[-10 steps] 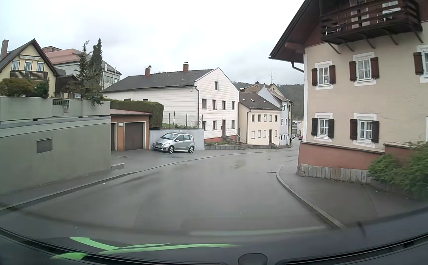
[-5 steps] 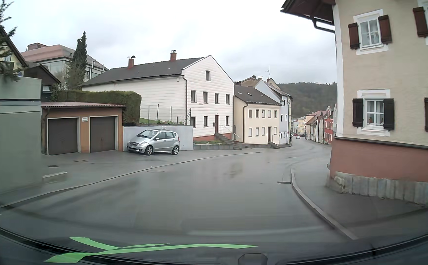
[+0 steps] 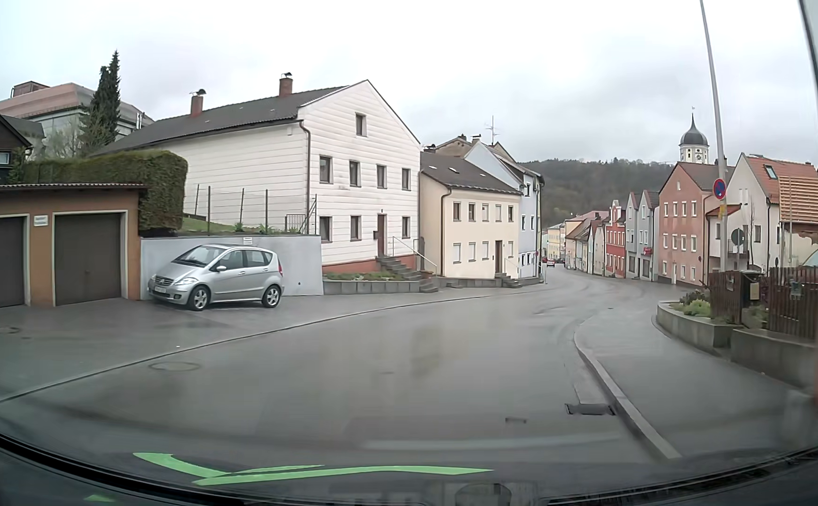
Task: Follow the waypoints while adhering to traffic rules and regulations
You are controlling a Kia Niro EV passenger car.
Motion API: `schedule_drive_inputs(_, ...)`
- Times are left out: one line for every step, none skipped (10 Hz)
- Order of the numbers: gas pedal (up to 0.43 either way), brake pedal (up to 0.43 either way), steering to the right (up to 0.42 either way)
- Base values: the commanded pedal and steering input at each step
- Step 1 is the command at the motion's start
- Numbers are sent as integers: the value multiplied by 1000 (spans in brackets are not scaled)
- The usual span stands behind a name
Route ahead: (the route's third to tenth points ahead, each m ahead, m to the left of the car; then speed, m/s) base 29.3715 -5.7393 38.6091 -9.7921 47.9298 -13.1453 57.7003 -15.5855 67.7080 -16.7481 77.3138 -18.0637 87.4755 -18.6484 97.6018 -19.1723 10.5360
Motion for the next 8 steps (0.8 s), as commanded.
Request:
schedule_drive_inputs(0, 116, 65)
schedule_drive_inputs(0, 122, 72)
schedule_drive_inputs(0, 122, 74)
schedule_drive_inputs(0, 128, 79)
schedule_drive_inputs(0, 128, 82)
schedule_drive_inputs(0, 134, 88)
schedule_drive_inputs(0, 134, 93)
schedule_drive_inputs(0, 128, 96)
